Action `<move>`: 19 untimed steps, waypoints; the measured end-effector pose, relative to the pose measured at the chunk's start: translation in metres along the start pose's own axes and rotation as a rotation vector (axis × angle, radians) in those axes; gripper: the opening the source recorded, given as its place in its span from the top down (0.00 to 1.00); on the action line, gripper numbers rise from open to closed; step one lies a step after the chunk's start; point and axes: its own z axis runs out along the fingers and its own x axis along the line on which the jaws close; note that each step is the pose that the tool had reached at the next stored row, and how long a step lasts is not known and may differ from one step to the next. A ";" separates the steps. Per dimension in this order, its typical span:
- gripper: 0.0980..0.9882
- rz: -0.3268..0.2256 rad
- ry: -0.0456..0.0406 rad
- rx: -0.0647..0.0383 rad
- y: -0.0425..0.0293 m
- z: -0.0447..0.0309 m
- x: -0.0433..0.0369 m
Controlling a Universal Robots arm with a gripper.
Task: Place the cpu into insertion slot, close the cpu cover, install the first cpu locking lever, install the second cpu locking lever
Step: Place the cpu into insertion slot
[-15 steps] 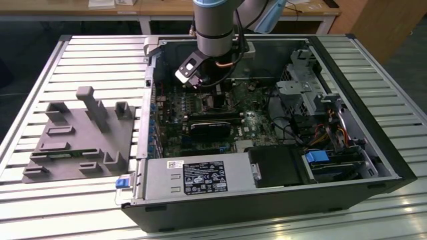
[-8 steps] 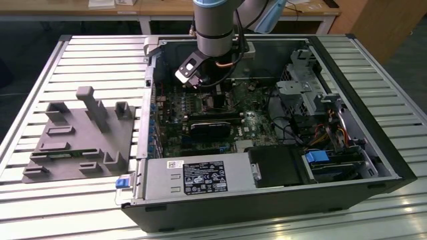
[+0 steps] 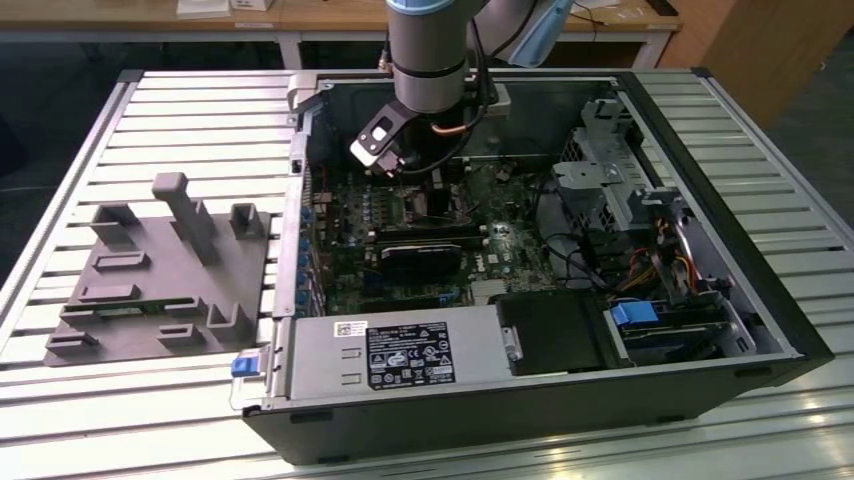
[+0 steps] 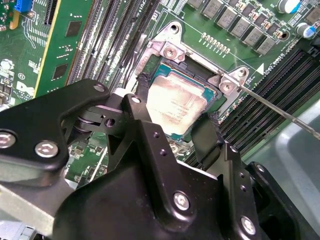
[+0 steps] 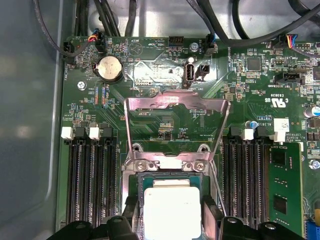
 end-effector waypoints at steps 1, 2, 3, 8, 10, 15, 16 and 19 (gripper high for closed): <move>0.42 0.000 0.0001 0.000 0.0000 -0.0004 0.0000; 0.42 0.000 0.0003 0.000 0.0000 -0.0004 0.0000; 0.42 0.000 0.0002 0.000 0.0001 -0.0005 0.0000; 0.42 0.000 0.0001 0.000 0.0001 -0.0012 0.0000; 0.42 0.000 0.0004 0.000 0.0001 -0.0011 0.0000; 0.42 0.000 0.0004 0.000 0.0001 -0.0013 0.0000; 0.42 0.000 0.0004 0.000 0.0001 -0.0013 0.0000; 0.51 0.000 0.0003 0.000 0.0001 -0.0015 0.0000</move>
